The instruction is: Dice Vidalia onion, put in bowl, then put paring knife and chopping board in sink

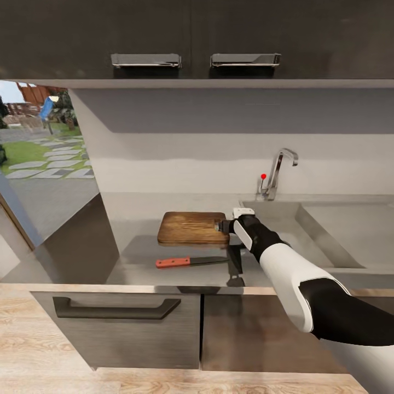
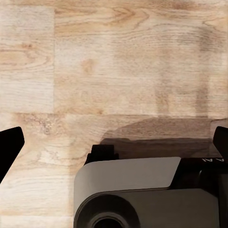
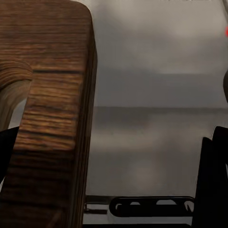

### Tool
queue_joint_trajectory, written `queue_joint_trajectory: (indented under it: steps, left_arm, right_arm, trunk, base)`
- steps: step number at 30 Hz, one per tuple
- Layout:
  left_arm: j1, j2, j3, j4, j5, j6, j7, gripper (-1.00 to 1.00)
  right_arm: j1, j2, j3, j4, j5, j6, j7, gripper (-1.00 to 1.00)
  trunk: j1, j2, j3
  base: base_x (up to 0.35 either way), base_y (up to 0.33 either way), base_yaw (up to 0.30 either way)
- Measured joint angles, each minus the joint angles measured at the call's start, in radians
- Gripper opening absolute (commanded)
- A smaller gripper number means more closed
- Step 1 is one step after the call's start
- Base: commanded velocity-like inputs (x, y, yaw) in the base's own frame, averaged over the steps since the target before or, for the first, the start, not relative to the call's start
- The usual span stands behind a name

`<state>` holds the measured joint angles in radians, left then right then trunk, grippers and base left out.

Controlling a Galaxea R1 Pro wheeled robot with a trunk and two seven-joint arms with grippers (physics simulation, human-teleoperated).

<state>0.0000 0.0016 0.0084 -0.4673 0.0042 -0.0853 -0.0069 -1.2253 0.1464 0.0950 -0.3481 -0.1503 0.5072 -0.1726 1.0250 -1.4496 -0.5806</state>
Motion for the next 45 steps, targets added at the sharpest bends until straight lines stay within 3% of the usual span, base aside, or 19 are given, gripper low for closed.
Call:
queue_joint_trajectory:
  steps: [16,26,30,45]
  left_arm:
    - [0.0,0.0,0.0,0.0,0.0,0.0,0.0,1.0]
    - [0.0,0.0,0.0,0.0,0.0,0.0,0.0,1.0]
    - [0.0,0.0,0.0,0.0,0.0,0.0,0.0,1.0]
    - [0.0,0.0,0.0,0.001,0.0,0.0,0.0,1.0]
  right_arm:
    - [0.0,0.001,-0.002,-0.037,0.001,0.008,-0.004,1.0]
    - [0.0,0.0,0.003,-0.3,0.001,0.182,-0.006,1.0]
    - [0.0,-0.001,0.004,-0.336,0.0,0.204,-0.007,1.0]
    - [0.0,0.0,0.004,-0.328,0.001,0.205,-0.007,1.0]
  trunk:
    - [0.0,0.0,0.0]
    - [0.0,0.0,0.0]
    - [0.0,0.0,0.0]
    - [0.001,0.0,0.0]
  base:
    - [0.0,0.0,0.0]
    - [0.0,0.0,0.0]
    - [0.0,0.0,0.0]
    - [-0.218,0.0,0.0]
